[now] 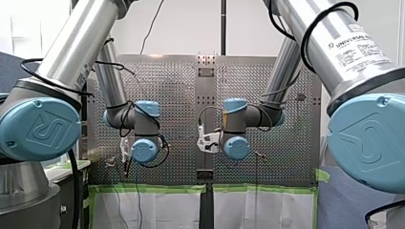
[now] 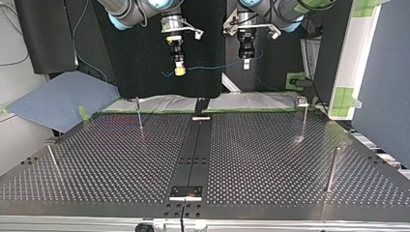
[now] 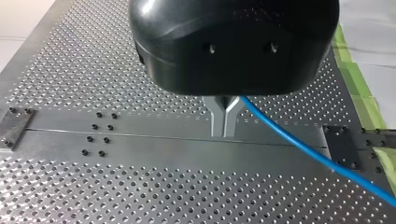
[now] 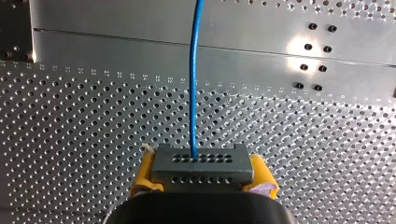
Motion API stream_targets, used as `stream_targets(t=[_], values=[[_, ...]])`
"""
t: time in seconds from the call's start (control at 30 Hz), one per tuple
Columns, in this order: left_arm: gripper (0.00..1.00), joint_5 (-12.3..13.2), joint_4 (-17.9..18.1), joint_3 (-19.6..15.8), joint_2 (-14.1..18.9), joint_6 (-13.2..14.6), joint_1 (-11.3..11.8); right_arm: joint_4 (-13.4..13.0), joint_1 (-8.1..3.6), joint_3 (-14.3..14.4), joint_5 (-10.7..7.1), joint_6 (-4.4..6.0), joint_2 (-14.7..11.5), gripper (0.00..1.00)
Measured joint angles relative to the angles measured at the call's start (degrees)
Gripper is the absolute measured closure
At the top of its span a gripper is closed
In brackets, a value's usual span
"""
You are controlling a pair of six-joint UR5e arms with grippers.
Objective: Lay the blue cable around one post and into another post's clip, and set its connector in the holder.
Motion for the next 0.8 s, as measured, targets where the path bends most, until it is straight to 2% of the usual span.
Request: stream_targets(t=[0.57,0.67,0.8], values=[[1.00,0.02,-0.10,0.02,-0.03,0.00,0.02,0.03,0.02,-0.03,-0.03,-0.02,0.02,1.00],[1.00,0.02,-0.10,0.02,-0.02,0.00,0.02,0.66,0.64,-0.66,-0.45,-0.06,0.64,1.00],[1.00,0.02,-0.10,0.02,-0.02,0.00,0.02,2.54,2.54,-2.30,-0.74,-0.08,2.54,1.00]])
